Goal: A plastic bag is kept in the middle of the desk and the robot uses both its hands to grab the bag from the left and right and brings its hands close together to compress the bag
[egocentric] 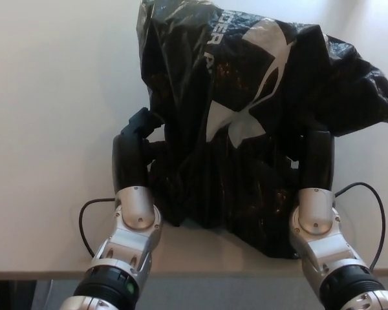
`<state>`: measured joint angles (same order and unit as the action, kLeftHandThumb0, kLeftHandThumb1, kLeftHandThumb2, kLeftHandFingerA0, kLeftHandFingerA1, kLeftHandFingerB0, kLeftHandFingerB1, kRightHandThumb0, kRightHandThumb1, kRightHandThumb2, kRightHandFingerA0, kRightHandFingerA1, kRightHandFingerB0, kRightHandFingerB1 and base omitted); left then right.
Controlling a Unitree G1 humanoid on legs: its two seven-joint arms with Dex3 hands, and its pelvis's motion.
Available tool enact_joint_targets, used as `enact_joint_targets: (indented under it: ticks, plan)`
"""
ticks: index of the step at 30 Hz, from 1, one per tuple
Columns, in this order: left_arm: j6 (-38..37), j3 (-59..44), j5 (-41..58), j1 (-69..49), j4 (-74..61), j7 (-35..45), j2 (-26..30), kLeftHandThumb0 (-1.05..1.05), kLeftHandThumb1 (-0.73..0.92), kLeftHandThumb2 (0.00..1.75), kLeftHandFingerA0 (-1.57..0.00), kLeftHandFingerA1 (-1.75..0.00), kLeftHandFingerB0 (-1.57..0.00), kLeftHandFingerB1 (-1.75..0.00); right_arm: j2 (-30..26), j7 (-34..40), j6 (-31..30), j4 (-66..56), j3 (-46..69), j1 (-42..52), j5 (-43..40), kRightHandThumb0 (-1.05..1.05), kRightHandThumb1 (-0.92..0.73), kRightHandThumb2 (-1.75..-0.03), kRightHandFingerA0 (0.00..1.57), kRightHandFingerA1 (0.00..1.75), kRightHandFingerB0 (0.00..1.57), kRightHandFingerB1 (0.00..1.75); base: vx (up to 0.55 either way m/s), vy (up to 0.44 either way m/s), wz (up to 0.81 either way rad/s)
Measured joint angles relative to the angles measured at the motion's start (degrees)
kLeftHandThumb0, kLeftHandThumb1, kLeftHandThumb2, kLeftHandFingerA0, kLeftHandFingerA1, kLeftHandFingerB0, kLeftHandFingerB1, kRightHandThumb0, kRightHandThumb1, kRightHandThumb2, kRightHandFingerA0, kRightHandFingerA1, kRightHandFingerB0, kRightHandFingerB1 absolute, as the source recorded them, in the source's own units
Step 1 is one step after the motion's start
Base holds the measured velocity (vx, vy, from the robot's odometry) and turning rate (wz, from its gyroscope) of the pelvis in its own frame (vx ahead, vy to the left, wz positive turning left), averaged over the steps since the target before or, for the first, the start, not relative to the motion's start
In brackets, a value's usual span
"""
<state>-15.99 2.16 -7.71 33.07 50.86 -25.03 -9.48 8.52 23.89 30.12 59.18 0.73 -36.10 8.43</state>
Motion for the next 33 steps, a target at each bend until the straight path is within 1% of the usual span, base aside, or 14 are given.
enact_joint_targets:
  ticks: [1, 2, 3, 4, 5, 6, 10, 11, 12, 19, 25, 28, 31, 33]
  plan:
    - [0.0, 0.04, 0.0, -0.13, -0.28, 0.16, 0.15, -0.23, 0.64, 0.58, -0.8, -0.72, -0.62, -0.52, -0.05, -0.1, 0.0, -0.33, 0.0, 0.07, -0.01, -0.38, -0.54, -0.56, 0.91, 0.72, 0.79, 0.55, 0.0, 0.0, 0.0]
    - [-0.08, 0.18, 0.0, -0.69, -1.62, 1.0, 0.96, -0.39, 0.52, 0.79, -0.68, -0.68, -0.43, -0.54, -0.19, -0.54, -0.01, -1.81, 0.03, 0.35, -0.05, -0.44, -0.63, -0.62, 0.7, 0.55, 0.6, 0.49, 0.0, 0.0, 0.0]
    - [-0.06, 0.13, 0.06, -1.2, -3.14, 1.64, 1.58, -0.4, 0.52, 0.79, -0.62, -0.65, -0.38, -0.52, -0.48, -0.92, -0.13, -3.18, 0.16, 0.56, -0.18, -0.47, -0.72, -0.61, 0.54, 0.47, 0.5, 0.43, 0.0, 0.0, 0.0]
    - [-0.06, 0.01, 0.13, -1.61, -5.02, 2.46, 2.44, -0.37, 0.66, 0.59, -0.61, -0.55, -0.41, -0.42, -1.03, -1.49, -0.24, -4.87, 0.3, 0.64, -0.32, -0.53, -0.62, -0.97, 0.39, 0.58, 0.31, 0.53, 0.0, 0.0, 0.0]
    - [-0.08, -0.46, 0.33, -1.87, -7.54, 3.49, 3.69, -0.37, 0.66, 0.59, -0.61, -0.55, -0.41, -0.42, -2.25, -2.3, -0.61, -7.41, 0.74, 0.65, -0.63, -0.53, -0.62, -0.97, 0.39, 0.58, 0.31, 0.53, 0.0, 0.0, 0.0]
    - [-0.09, -0.77, 0.44, -1.99, -9.25, 4.1, 4.8, -0.44, 0.67, 0.59, -0.56, -0.47, -0.42, -0.38, -3.2, -2.87, -1.02, -9.36, 1.08, 0.65, -0.88, -0.52, -0.81, -0.64, 0.28, 0.41, 0.31, 0.38, 0.0, 0.0, 0.0]
    - [-0.03, -2.73, 1.29, -2.97, -18.28, 6.3, 9.57, -0.63, 0.87, 0.66, -0.42, -0.45, -0.33, -0.36, -7.9, -5.52, -3.68, -19.47, 2.41, 0.7, -1.75, -0.65, -0.86, -0.65, 0.18, 0.45, 0.22, 0.38, 0.0, 0.0, 0.0]
    - [-0.03, -3.03, 1.4, -3.15, -19.57, 6.57, 10.04, -0.63, 0.72, 1.13, -0.36, -0.6, -0.15, -0.47, -8.57, -5.85, -3.98, -20.8, 2.5, 0.73, -1.82, -0.68, -0.82, -0.64, 0.17, 0.43, 0.23, 0.36, 0.0, 0.0, 0.0]
    - [-0.01, -3.45, 1.57, -3.45, -21.38, 6.92, 10.78, -0.76, 0.92, 0.73, -0.35, -0.48, -0.25, -0.35, -9.6, -6.3, -4.38, -22.63, 2.68, 0.82, -1.91, -0.65, -0.79, -0.63, 0.2, 0.43, 0.22, 0.34, 0.0, 0.0, 0.0]
    - [0.29, -9.79, 3.7, -8.25, -37.0, 10.26, 19.28, -0.78, 0.92, 0.75, -0.38, -0.46, -0.31, -0.33, -18.39, -10.47, -7.44, -39.31, 6.97, 5.99, -4.16, -0.65, -0.79, -0.64, 0.23, 0.42, 0.23, 0.33, 0.0, 0.0, 0.0]
    - [0.25, -18.17, 6.8, -16.11, -49.02, 12.58, 24.78, -0.76, 0.91, 0.68, -0.37, -0.44, -0.23, -0.33, -24.16, -13.28, -8.64, -52.85, 13.46, 15.04, -7.3, -0.69, -0.65, -0.6, 0.29, 0.38, 0.27, 0.32, 0.0, 0.0, 0.0]
    - [-0.1, -21.46, 8.27, -21.6, -54.69, 13.43, 25.19, -0.76, 0.89, 0.67, -0.43, -0.46, -0.31, -0.36, -24.98, -14.31, -8.78, -59.1, 16.06, 21.16, -8.9, -0.71, -0.58, -0.58, 0.3, 0.41, 0.27, 0.33, 0.0, 0.0, 0.0]
    - [-0.71, -23.88, 10.24, -28.99, -60.71, 14.49, 24.7, -0.56, 0.79, 0.64, -0.61, -0.52, -0.41, -0.44, -24.97, -15.67, -8.83, -66.07, 18.1, 29.81, -11.02, -0.39, -0.56, -0.56, 0.46, 0.49, 0.38, 0.4, 0.0, 0.0, 0.0]
    - [-1.39, -24.38, 11.45, -33.52, -63.43, 15.22, 23.96, -0.27, 0.74, 0.6, -0.79, -0.64, -0.61, -0.54, -24.72, -16.46, -8.69, -69.29, 18.62, 34.97, -12.08, -0.16, -0.53, -0.55, 0.8, 0.59, 0.73, 0.55, 0.0, 0.0, 0.0]
